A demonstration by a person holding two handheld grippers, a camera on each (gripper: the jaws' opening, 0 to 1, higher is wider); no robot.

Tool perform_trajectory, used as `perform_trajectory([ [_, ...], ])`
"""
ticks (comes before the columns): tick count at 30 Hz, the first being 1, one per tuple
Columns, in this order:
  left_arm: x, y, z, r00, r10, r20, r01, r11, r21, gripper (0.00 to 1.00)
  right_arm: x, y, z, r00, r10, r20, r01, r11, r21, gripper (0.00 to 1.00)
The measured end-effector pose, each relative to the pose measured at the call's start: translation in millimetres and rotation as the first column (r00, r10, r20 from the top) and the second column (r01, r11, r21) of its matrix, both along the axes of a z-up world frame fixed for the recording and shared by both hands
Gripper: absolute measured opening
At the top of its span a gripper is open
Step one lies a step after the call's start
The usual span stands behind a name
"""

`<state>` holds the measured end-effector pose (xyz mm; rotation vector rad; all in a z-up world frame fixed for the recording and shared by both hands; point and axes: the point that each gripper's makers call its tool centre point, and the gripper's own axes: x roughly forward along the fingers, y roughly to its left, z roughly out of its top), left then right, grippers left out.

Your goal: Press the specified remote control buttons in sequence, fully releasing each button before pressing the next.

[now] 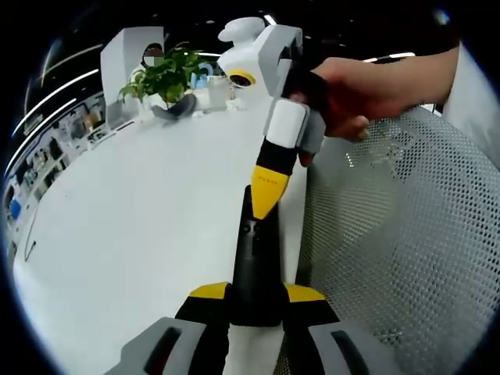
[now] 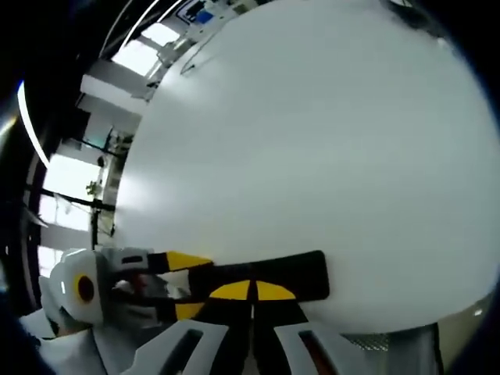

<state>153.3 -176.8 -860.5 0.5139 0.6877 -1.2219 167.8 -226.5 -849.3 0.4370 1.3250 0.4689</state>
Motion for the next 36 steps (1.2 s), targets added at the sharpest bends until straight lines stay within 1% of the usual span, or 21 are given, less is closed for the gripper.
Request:
perform_trajectory([
  [1, 0.0, 0.0, -0.1, 1.0, 0.0, 0.0, 0.0, 1.0, 0.0, 0.25, 3.3, -3.2, 1.8, 1.0, 0.018, 0.02, -0.017, 0.999, -0.027, 0.0],
  [2, 0.0, 0.0, -0.2, 1.0, 0.0, 0.0, 0.0, 1.0, 0.0, 0.25, 5.9, -4.7, 3.5, 0.999, 0.017, 0.045, -0.016, 0.999, -0.034, 0.0],
  [3, 0.0, 0.0, -0.2, 1.0, -0.001, 0.0, 0.001, 1.0, 0.001, 0.25, 3.8, -5.1, 6.2, 0.999, 0.011, 0.036, -0.01, 0.999, -0.032, 0.0],
  [7, -0.3, 0.1, 0.5, 1.0, -0.001, 0.0, 0.001, 1.0, 0.0, 0.25, 4.0, -11.7, 5.1, 0.999, -0.02, 0.028, 0.021, 0.999, -0.029, 0.0],
  [9, 0.0, 0.2, 0.0, 1.0, -0.002, 0.0, 0.002, 1.0, 0.001, 0.25, 1.0, -14.0, 4.5, 0.999, -0.04, 0.006, 0.04, 0.999, -0.036, 0.0],
  [11, 0.1, 0.2, -0.2, 1.0, -0.001, 0.0, 0.001, 1.0, 0.0, 0.25, -1.5, -13.6, 3.5, 0.999, -0.047, -0.015, 0.046, 0.999, -0.025, 0.0],
  [14, 0.0, 0.1, 0.0, 1.0, -0.002, 0.0, 0.002, 1.0, 0.0, 0.25, -1.0, -12.2, 3.9, 0.999, -0.049, -0.012, 0.048, 0.999, -0.02, 0.0],
  [20, 0.0, -0.1, 0.0, 1.0, -0.002, -0.001, 0.002, 1.0, -0.001, 0.25, -4.9, -7.4, -0.1, 0.999, -0.02, -0.032, 0.019, 1.0, -0.021, 0.0],
  [22, 0.2, 0.1, -0.4, 1.0, -0.002, -0.001, 0.002, 1.0, -0.002, 0.25, -6.6, -7.2, -2.2, 0.999, -0.005, -0.036, 0.004, 0.999, -0.039, 0.0],
  [23, 0.3, 0.2, -0.4, 1.0, -0.002, -0.001, 0.002, 1.0, -0.002, 0.25, -6.3, -8.3, -5.1, 0.999, 0.004, -0.034, -0.006, 0.998, -0.059, 0.0],
  [26, -0.2, 1.2, 0.1, 1.0, -0.003, -0.001, 0.003, 1.0, -0.003, 0.25, -7.9, -5.9, -4.1, 0.999, 0.022, -0.024, -0.024, 0.997, -0.073, 0.0],
  [30, -0.7, 1.8, 0.6, 1.0, -0.006, 0.0, 0.006, 1.0, -0.004, 0.25, -8.4, -7.1, -6.1, 0.999, 0.026, -0.025, -0.029, 0.996, -0.086, 0.0],
  [36, -0.7, 2.2, 0.9, 1.0, -0.007, 0.0, 0.007, 1.0, -0.003, 0.25, -8.3, -6.7, -5.6, 0.999, 0.017, -0.027, -0.02, 0.996, -0.082, 0.0],
])
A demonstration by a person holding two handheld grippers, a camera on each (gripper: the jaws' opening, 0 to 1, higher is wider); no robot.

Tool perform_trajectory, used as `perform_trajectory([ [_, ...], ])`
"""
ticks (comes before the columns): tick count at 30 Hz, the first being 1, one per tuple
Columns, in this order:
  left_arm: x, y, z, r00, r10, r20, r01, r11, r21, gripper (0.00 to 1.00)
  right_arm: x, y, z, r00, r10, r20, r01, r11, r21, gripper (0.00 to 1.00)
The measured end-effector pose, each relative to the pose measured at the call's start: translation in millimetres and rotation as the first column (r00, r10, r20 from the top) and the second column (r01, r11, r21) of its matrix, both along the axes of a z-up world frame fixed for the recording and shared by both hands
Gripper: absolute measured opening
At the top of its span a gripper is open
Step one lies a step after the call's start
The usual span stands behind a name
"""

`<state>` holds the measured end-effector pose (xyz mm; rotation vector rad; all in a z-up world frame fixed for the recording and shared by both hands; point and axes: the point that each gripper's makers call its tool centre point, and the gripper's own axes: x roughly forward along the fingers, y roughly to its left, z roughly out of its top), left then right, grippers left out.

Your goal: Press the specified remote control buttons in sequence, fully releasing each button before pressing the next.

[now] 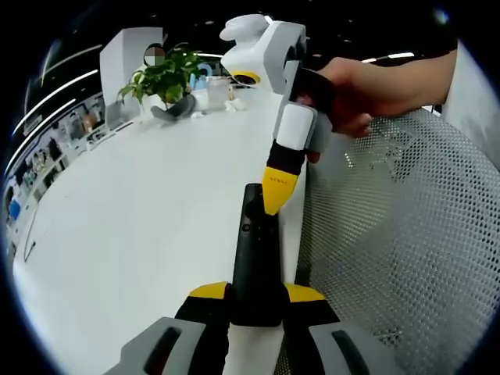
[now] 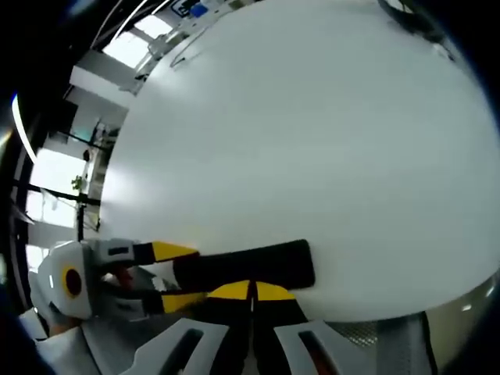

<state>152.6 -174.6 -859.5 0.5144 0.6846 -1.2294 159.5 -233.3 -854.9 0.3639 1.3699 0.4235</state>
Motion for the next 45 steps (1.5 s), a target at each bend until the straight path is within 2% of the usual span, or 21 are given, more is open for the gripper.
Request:
perform_trajectory([
  [8, -0.4, -0.1, 0.1, 1.0, -0.002, 0.002, 0.002, 1.0, 0.002, 0.25, -0.2, -0.1, 1.1, 1.0, 0.007, 0.007, -0.007, 1.0, -0.004, 0.0],
  [11, -1.3, -0.3, 0.1, 1.0, -0.008, 0.004, 0.008, 1.0, 0.002, 0.25, -0.2, -0.5, 3.0, 1.0, -0.008, -0.002, 0.008, 1.0, -0.007, 0.0],
  [14, -1.5, -1.2, -0.2, 1.0, -0.018, 0.007, 0.018, 1.0, 0.0, 0.25, 5.3, -1.7, 8.5, 0.999, -0.024, 0.032, 0.024, 1.0, 0.008, 0.0],
  [18, -1.7, -1.5, -0.1, 1.0, -0.021, 0.006, 0.021, 1.0, 0.001, 0.24, 7.9, -4.2, 7.6, 0.998, -0.055, 0.032, 0.054, 0.998, 0.023, 0.0],
  [26, -2.2, -1.6, 0.1, 1.0, -0.029, 0.008, 0.029, 1.0, 0.005, 0.24, 10.1, -1.4, 7.0, 0.997, -0.062, 0.038, 0.061, 0.998, 0.033, 0.0],
  [38, -3.3, -2.4, 0.5, 0.999, -0.033, 0.004, 0.033, 0.999, 0.004, 0.25, 9.1, -0.8, 3.7, 0.998, -0.046, 0.031, 0.046, 0.999, 0.013, 0.0],
  [42, -2.7, -2.4, 0.6, 1.0, -0.027, 0.002, 0.027, 1.0, 0.004, 0.25, 10.3, 0.2, 2.6, 0.998, -0.009, 0.065, 0.01, 1.0, -0.018, 0.0],
  [45, -2.6, -2.2, 0.6, 1.0, -0.025, 0.002, 0.025, 1.0, 0.006, 0.25, 10.8, -0.9, 2.4, 0.998, -0.015, 0.066, 0.016, 1.0, -0.016, 0.0],
])
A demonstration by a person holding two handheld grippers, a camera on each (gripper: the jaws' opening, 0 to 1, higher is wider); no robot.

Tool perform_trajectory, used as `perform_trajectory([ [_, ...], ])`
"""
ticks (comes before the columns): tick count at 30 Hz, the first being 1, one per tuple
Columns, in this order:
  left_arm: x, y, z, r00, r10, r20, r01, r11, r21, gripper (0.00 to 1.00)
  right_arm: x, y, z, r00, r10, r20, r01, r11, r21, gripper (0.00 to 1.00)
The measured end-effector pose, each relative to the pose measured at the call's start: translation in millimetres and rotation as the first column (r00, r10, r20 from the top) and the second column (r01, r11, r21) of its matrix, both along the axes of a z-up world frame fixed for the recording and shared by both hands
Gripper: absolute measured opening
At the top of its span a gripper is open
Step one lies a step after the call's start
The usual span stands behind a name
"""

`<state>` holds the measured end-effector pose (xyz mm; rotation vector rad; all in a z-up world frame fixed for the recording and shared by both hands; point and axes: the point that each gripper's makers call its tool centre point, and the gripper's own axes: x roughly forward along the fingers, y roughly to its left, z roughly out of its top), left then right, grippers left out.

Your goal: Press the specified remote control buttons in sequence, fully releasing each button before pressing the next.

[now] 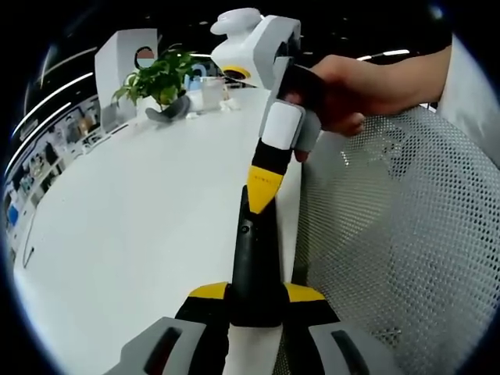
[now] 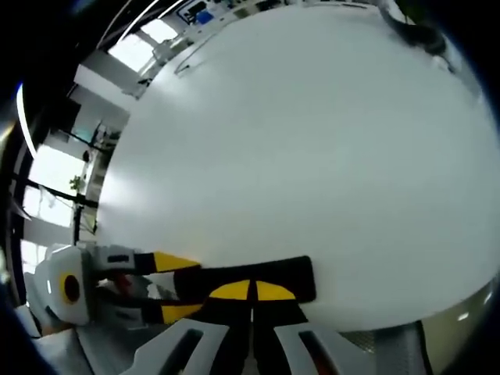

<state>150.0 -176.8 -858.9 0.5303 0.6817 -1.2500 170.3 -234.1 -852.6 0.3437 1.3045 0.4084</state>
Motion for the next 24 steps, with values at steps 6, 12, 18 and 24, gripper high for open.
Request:
perform_trajectory([
  [6, 0.1, 0.1, -0.1, 1.0, 0.002, 0.0, -0.002, 1.0, 0.002, 0.25, 0.2, 0.9, 0.6, 1.0, 0.007, 0.002, -0.007, 1.0, -0.001, 0.0],
  [12, -0.7, -0.2, -0.4, 1.0, 0.003, -0.001, -0.003, 1.0, 0.011, 0.24, 0.6, 0.1, 1.7, 0.999, -0.021, -0.028, 0.022, 0.999, 0.046, 0.0],
  [18, -1.6, -0.6, -0.5, 1.0, 0.005, -0.006, -0.005, 1.0, 0.017, 0.24, 5.9, 12.9, 11.7, 1.0, -0.015, 0.023, 0.012, 0.992, 0.124, 0.0],
  [24, -5.3, -3.5, 0.4, 1.0, -0.012, -0.004, 0.012, 1.0, 0.015, 0.24, 2.3, 20.8, 6.9, 1.0, 0.025, 0.016, -0.027, 0.992, 0.124, 0.0],
])
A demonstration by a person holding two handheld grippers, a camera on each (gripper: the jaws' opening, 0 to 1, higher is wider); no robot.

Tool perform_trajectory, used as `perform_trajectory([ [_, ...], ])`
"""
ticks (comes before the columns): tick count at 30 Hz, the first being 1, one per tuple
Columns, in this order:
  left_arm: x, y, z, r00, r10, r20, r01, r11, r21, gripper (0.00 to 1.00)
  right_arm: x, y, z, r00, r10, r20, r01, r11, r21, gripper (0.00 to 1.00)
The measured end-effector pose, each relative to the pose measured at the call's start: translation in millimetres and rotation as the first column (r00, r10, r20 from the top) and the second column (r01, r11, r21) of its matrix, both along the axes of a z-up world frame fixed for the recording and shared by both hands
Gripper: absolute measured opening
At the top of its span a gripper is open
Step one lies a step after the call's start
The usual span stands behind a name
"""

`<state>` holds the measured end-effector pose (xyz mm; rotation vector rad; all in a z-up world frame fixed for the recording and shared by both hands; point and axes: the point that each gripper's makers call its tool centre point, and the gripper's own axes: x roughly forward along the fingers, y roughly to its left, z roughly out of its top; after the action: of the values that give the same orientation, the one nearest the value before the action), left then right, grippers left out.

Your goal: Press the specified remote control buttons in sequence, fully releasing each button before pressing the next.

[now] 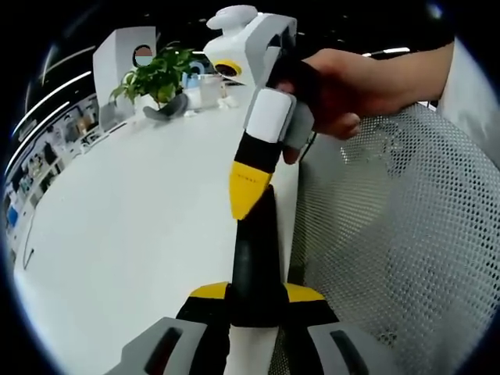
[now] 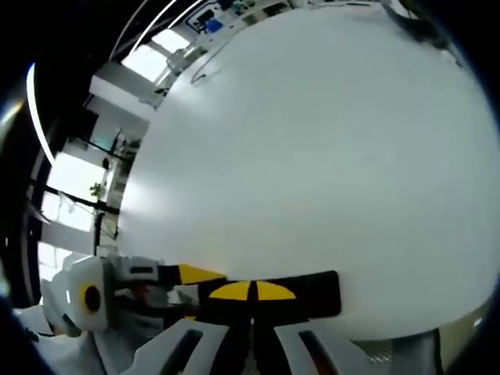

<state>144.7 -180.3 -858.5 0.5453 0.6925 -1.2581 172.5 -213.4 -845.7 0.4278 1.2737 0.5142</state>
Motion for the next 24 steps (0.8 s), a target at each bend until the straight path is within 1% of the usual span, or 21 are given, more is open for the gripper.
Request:
perform_trajectory([
  [6, -1.5, -0.9, -0.4, 1.0, -0.013, 0.005, 0.013, 1.0, 0.0, 0.24, -4.6, 1.1, -4.1, 1.0, 0.022, -0.022, -0.023, 1.0, -0.01, 0.0],
  [12, -1.0, -0.5, -0.6, 1.0, -0.017, 0.006, 0.017, 1.0, -0.007, 0.24, -3.8, 1.0, -4.0, 1.0, 0.015, -0.022, -0.015, 1.0, -0.007, 0.0],
  [14, -1.1, -0.5, -0.1, 1.0, -0.018, 0.006, 0.018, 1.0, -0.009, 0.24, -3.6, 1.0, -4.5, 1.0, 0.017, -0.017, -0.018, 1.0, -0.011, 0.0],
  [17, -0.9, -0.3, -0.1, 1.0, -0.014, 0.001, 0.014, 1.0, -0.011, 0.24, -3.4, 2.6, -4.8, 0.999, 0.048, 0.017, -0.048, 0.998, -0.042, 0.0],
  [19, -0.9, -0.2, 0.3, 1.0, -0.011, -0.003, 0.011, 1.0, -0.014, 0.24, -3.0, 3.0, -5.5, 0.998, 0.058, 0.028, -0.057, 0.997, -0.053, 0.0],
  [21, -0.7, -0.2, -0.1, 1.0, -0.011, -0.003, 0.011, 1.0, -0.015, 0.24, -2.0, 2.0, -6.4, 0.998, 0.055, 0.025, -0.053, 0.997, -0.052, 0.0],
  [24, -0.4, -0.3, -0.2, 1.0, -0.012, 0.0, 0.012, 1.0, -0.015, 0.24, -0.2, 1.5, -7.1, 1.0, 0.019, -0.01, -0.019, 0.999, -0.032, 0.0],
])
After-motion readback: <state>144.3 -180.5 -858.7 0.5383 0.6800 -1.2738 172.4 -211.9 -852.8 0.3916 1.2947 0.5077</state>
